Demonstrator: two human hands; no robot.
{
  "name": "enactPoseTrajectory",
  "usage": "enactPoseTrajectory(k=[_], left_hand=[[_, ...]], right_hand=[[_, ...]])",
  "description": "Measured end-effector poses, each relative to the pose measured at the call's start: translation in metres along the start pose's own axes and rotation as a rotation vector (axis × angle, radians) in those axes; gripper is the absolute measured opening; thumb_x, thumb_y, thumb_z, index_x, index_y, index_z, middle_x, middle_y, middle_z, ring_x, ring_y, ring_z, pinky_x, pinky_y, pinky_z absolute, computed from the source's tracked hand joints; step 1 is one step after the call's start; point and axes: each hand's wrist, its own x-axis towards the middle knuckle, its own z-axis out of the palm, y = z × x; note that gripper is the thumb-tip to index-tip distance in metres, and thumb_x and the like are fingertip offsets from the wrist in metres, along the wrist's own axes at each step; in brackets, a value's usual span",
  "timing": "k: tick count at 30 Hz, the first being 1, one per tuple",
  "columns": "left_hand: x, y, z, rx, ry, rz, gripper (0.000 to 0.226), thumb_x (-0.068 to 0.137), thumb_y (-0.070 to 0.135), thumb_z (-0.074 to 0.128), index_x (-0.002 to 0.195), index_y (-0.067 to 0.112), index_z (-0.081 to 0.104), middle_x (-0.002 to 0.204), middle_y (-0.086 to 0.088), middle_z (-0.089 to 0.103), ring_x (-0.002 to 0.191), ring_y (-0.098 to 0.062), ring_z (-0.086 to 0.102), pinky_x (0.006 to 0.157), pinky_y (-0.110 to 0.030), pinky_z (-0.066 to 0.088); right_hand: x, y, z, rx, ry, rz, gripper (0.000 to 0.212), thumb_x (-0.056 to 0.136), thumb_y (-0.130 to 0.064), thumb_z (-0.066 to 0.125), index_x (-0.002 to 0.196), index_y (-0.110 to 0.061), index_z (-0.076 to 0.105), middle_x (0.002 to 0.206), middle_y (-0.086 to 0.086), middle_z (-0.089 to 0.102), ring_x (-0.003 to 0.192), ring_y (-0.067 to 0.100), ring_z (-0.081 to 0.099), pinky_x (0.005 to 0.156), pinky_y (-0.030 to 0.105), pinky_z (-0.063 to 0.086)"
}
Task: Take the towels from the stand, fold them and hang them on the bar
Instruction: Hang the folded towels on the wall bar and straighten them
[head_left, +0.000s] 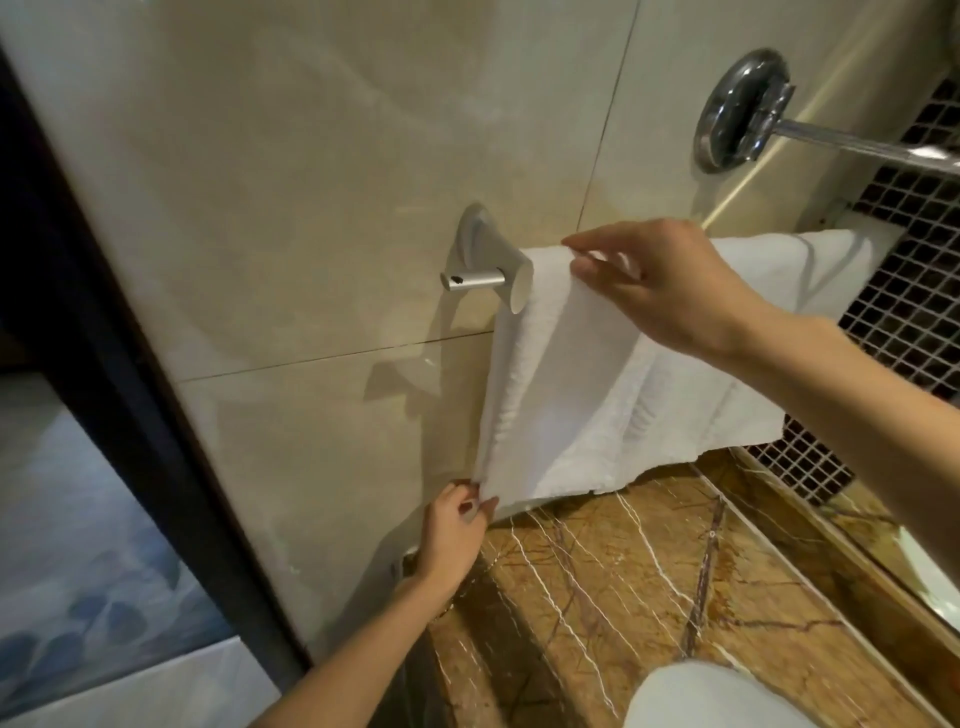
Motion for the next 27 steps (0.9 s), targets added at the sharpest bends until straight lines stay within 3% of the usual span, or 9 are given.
enactPoseTrajectory(k=[3, 12, 15, 20, 27], left_hand=[[0.0021, 0.0002, -0.0055, -0.050, 0.103, 0.031, 0.004, 0.083, 0.007, 0.070, 0.084, 0.011, 0.067, 0.083, 0.004, 0.067, 0.075, -0.008, 0.065, 0.064, -0.011, 0.049], [-0.0067, -0.0052, -0.0003, -0.028, 0.042, 0.020, 0.020, 0.080, 0.011, 0.074, 0.067, 0.021, 0.062, 0.072, 0.007, 0.065, 0.060, 0.001, 0.062, 0.056, -0.008, 0.045], [-0.0075, -0.0070, -0.0009, -0.024, 0.043, 0.011, 0.020, 0.079, 0.013, 0.075, 0.068, 0.025, 0.065, 0.072, 0.009, 0.067, 0.062, -0.001, 0.063, 0.057, -0.011, 0.048], [-0.0071, -0.0070, -0.0042, -0.043, 0.042, -0.007, 0.021, 0.079, 0.011, 0.075, 0.070, 0.027, 0.066, 0.065, 0.012, 0.069, 0.059, -0.004, 0.065, 0.055, -0.013, 0.051], [-0.0061, -0.0043, -0.0092, -0.227, 0.002, -0.058, 0.017, 0.078, 0.005, 0.074, 0.084, 0.019, 0.066, 0.077, 0.014, 0.073, 0.075, -0.003, 0.070, 0.066, -0.013, 0.053]], right_hand=[[-0.0008, 0.0033, 0.0003, 0.032, 0.016, 0.020, 0.036, 0.096, -0.033, 0.052, 0.127, -0.017, 0.062, 0.115, 0.002, 0.069, 0.094, 0.014, 0.060, 0.081, 0.026, 0.044], [-0.0039, 0.0055, 0.0040, -0.007, 0.003, 0.009, 0.033, 0.097, -0.030, 0.051, 0.122, -0.014, 0.064, 0.111, 0.006, 0.069, 0.086, 0.018, 0.058, 0.072, 0.031, 0.041], [-0.0071, 0.0047, 0.0031, -0.007, 0.013, 0.001, 0.029, 0.095, -0.029, 0.055, 0.117, -0.012, 0.066, 0.102, 0.008, 0.069, 0.081, 0.020, 0.056, 0.073, 0.035, 0.045], [-0.0089, 0.0022, 0.0057, 0.017, 0.077, 0.017, 0.032, 0.091, -0.023, 0.062, 0.121, -0.014, 0.065, 0.109, 0.006, 0.064, 0.088, 0.019, 0.057, 0.080, 0.036, 0.048], [-0.0031, -0.0015, 0.0033, 0.008, 0.121, 0.046, 0.024, 0.082, -0.019, 0.074, 0.104, -0.012, 0.068, 0.106, 0.009, 0.062, 0.090, 0.021, 0.056, 0.078, 0.028, 0.043]])
